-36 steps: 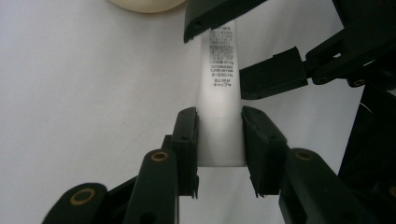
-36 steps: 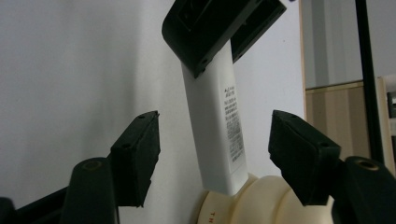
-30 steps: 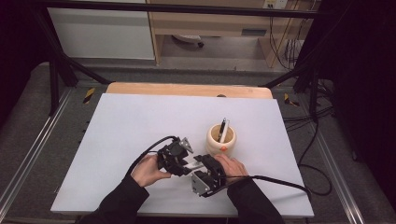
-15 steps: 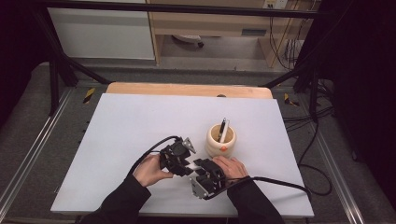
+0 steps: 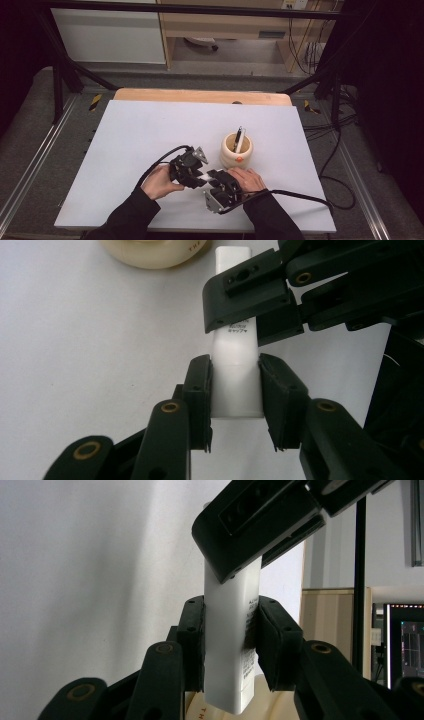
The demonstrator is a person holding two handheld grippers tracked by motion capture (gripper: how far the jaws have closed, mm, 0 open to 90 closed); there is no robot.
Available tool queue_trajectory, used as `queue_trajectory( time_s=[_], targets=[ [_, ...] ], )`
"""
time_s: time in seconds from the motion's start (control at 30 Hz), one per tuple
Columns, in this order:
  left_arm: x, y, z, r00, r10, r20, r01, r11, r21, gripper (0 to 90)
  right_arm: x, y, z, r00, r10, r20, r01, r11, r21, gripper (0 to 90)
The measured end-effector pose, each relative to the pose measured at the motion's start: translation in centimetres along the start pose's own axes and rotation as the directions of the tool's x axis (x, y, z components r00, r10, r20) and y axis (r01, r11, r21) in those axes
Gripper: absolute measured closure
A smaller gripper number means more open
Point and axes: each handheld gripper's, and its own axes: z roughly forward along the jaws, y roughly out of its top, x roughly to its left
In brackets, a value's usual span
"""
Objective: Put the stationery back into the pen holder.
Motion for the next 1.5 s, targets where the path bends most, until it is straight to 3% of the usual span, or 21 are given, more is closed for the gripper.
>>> queue_trajectory(
  time_s=[0.13, 0.27, 0.5, 0.77, 0.9, 0.93, 0.97, 1.0, 1.03, 1.13, 1.17, 1.2, 1.23, 1.27, 1.4, 1.47, 1.5],
  targets=[
    [0.0, -0.2, -0.5, 0.9994, 0.022, -0.028, -0.022, 0.9992, -0.033, 63.6, -0.2, -0.1, -0.1, 0.9997, 0.026, 0.002, -0.026, 1.000, 0.001, 67.3],
    [0.1, -0.5, -1.0, 0.9995, 0.010, -0.029, -0.012, 0.9978, -0.065, 55.2, -0.5, -0.4, -0.1, 0.9989, 0.047, 0.001, -0.047, 0.999, 0.015, 67.3],
    [0.7, -2.3, -2.3, 0.9951, 0.005, -0.099, -0.016, 0.9936, -0.111, 39.9, -0.9, -0.7, -0.3, 0.9948, 0.102, -0.004, -0.102, 0.995, 0.025, 67.2],
    [2.0, -5.3, -3.5, 0.9866, -0.076, -0.144, 0.052, 0.9849, -0.165, 31.0, -1.1, -1.5, -0.6, 0.9860, 0.166, -0.016, -0.166, 0.986, 0.029, 67.2],
    [2.5, -6.9, -3.8, 0.9825, -0.117, -0.145, 0.089, 0.9792, -0.182, 26.5, -1.2, -2.4, -1.0, 0.9687, 0.247, -0.022, -0.247, 0.969, 0.029, 67.2],
    [2.7, -7.3, -3.8, 0.9808, -0.122, -0.152, 0.093, 0.9785, -0.184, 26.5, -1.2, -2.4, -1.0, 0.9687, 0.247, -0.022, -0.247, 0.969, 0.029, 67.2],
    [2.8, -7.7, -3.8, 0.9787, -0.133, -0.156, 0.103, 0.9770, -0.187, 23.4, -1.3, -2.8, -1.2, 0.9588, 0.283, -0.022, -0.283, 0.959, 0.030, 67.2],
    [2.9, -8.1, -3.9, 0.9771, -0.138, -0.162, 0.108, 0.9765, -0.187, 23.4, -1.3, -2.8, -1.2, 0.9588, 0.283, -0.022, -0.283, 0.959, 0.030, 67.2],
    [3.0, -8.5, -3.9, 0.9747, -0.146, -0.170, 0.113, 0.9756, -0.188, 21.2, -1.4, -3.2, -1.5, 0.9456, 0.324, -0.024, -0.324, 0.946, 0.024, 67.2],
    [3.3, -9.8, -4.1, 0.9674, -0.174, -0.183, 0.137, 0.9701, -0.200, 17.4, -1.5, -3.7, -1.9, 0.9258, 0.377, -0.024, -0.377, 0.926, 0.012, 67.2],
    [3.6, -10.6, -4.2, 0.9619, -0.193, -0.193, 0.152, 0.9661, -0.209, 16.8, -1.6, -3.9, -2.1, 0.9167, 0.399, -0.023, -0.399, 0.917, 0.008, 67.2],
    [3.6, -10.6, -4.2, 0.9619, -0.193, -0.193, 0.152, 0.9661, -0.209, 16.1, -1.6, -3.9, -2.1, 0.9167, 0.399, -0.023, -0.399, 0.917, 0.008, 67.2],
    [3.7, -11.1, -4.2, 0.9570, -0.210, -0.201, 0.165, 0.9619, -0.218, 14.7, -1.6, -4.0, -2.2, 0.9062, 0.422, -0.024, -0.422, 0.906, 0.004, 67.2],
    [3.8, -11.5, -4.3, 0.9550, -0.214, -0.205, 0.169, 0.9609, -0.220, 14.2, -1.6, -4.3, -2.3, 0.8862, 0.463, -0.023, -0.463, 0.886, -0.006, 67.2],
    [4.2, -13.2, -4.4, 0.9426, -0.257, -0.213, 0.203, 0.9475, -0.247, 12.6, -1.9, -4.9, -2.7, 0.8422, 0.539, -0.022, -0.539, 0.842, -0.017, 67.2],
    [4.5, -14.5, -4.5, 0.9335, -0.285, -0.217, 0.223, 0.9359, -0.273, 12.3, -2.0, -5.3, -2.8, 0.8124, 0.583, -0.019, -0.583, 0.812, -0.025, 67.2],
    [4.5, -14.5, -4.5, 0.9335, -0.285, -0.217, 0.223, 0.9359, -0.273, 11.7, -2.1, -5.4, -2.9, 0.7968, 0.604, -0.018, -0.604, 0.796, -0.028, 67.2]
  ],
)
